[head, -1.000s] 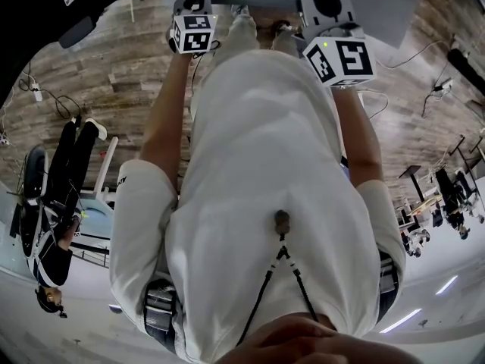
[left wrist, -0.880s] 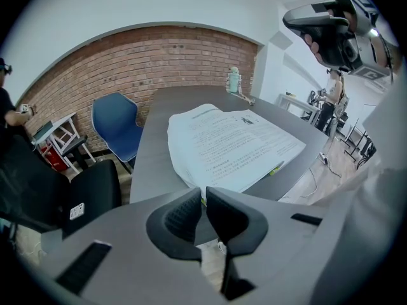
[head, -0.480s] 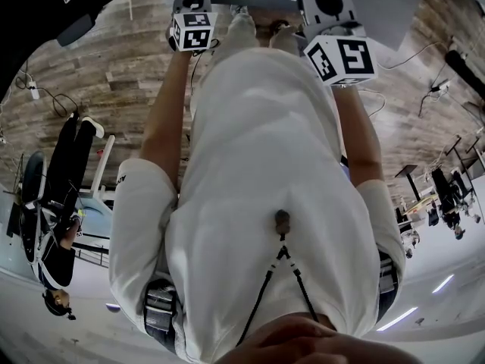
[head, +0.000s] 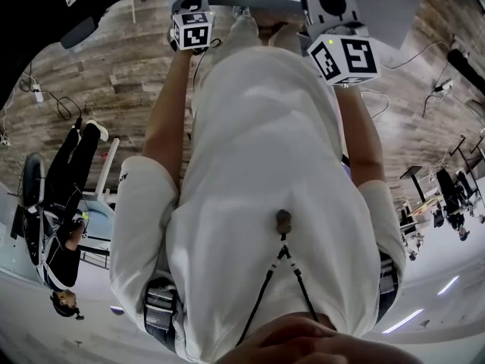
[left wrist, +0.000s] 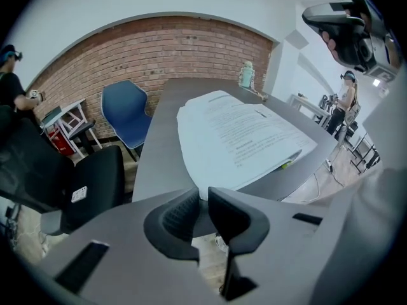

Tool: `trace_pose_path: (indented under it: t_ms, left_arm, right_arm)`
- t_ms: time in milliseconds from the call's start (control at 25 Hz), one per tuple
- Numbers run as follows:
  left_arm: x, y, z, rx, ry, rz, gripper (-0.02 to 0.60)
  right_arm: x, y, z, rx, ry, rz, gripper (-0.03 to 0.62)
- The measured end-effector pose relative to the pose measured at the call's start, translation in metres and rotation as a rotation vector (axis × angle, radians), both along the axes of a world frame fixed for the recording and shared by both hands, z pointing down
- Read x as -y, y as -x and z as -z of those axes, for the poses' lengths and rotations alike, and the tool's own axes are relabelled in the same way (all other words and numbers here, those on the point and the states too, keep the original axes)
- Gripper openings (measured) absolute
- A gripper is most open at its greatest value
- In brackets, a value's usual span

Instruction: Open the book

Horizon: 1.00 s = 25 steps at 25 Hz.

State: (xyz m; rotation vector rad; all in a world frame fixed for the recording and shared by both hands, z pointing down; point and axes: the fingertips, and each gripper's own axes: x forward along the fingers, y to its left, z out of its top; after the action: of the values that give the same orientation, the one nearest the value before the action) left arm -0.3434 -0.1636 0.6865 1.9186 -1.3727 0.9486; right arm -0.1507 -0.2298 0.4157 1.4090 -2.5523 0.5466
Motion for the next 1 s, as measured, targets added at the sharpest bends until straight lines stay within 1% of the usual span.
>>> trace_pose_path:
  t_ms: [240,440,560,640,720,800,880,1000]
  left_arm:
    - [-0.004,0.006,0.002,0.009,0.011,0.014,0.06]
    - [-0.007,0.01,0.002,0.022,-0.015,0.014,0.064]
    - [-0.012,0.006,0.01,0.002,-0.004,0.015,0.105]
    - [-0.014,0.004,0.017,-0.012,-0.008,0.027,0.117]
    - [-0.014,0.006,0.028,-0.024,-0.034,0.045,0.117]
    - [-0.012,0.009,0.044,-0.035,-0.08,0.063,0.114]
    - [-0.009,0.008,0.062,-0.043,-0.135,0.076,0.091]
    - [-0.005,-0.004,0.097,-0.062,-0.221,0.083,0.052]
  right_arm:
    - [-0.006,-0.009,0.005,0.011,0.0,-0.015,0.037]
    - [-0.011,-0.015,0.005,0.006,-0.01,-0.016,0.037]
    - [-0.016,-0.027,0.006,0.014,-0.008,-0.026,0.037]
    - [-0.019,-0.034,0.008,0.013,-0.007,-0.027,0.037]
    - [-0.022,-0.036,0.01,0.014,-0.011,-0.024,0.037]
    - [-0.024,-0.033,0.013,0.016,-0.019,-0.016,0.037]
    - [-0.027,-0.031,0.015,0.018,-0.026,-0.006,0.037]
    - [-0.033,-0.032,0.026,0.025,-0.044,-0.001,0.037]
